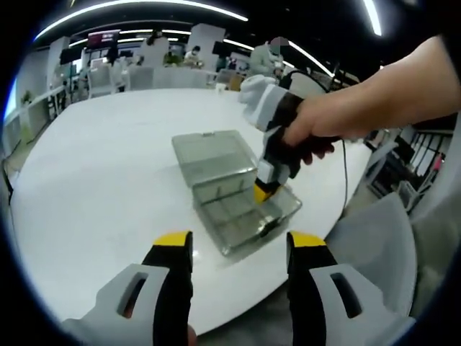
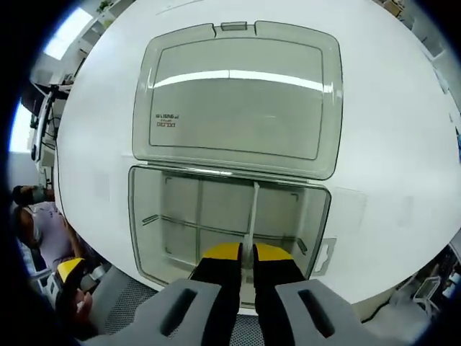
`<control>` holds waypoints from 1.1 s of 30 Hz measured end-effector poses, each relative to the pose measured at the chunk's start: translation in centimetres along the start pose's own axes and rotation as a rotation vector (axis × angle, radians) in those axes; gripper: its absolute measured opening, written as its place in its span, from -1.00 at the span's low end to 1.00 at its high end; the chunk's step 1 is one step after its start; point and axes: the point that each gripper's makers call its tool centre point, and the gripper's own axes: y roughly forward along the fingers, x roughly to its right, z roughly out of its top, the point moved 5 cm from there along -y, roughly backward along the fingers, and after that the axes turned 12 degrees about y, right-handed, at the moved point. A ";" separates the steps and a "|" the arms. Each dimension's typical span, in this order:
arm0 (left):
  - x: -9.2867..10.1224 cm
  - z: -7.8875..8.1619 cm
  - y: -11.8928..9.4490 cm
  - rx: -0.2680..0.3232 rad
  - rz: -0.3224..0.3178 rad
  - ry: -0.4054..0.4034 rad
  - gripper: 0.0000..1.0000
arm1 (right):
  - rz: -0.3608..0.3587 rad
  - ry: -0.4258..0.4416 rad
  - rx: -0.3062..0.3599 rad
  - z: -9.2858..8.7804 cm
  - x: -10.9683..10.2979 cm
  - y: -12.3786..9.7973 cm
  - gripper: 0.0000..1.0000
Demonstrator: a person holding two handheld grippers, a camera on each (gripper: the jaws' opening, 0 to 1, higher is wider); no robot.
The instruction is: Insert the divider into the dual guide fixture by aligning both edges with the guide slots and pushing it downward to the bottom, including one-sided entry, uneven engagement, binding, and posture correction.
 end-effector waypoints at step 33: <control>0.1 0.0 -0.2 -0.011 0.005 0.011 -0.01 | 0.049 -0.122 0.014 0.2 0.5 0.7 -0.83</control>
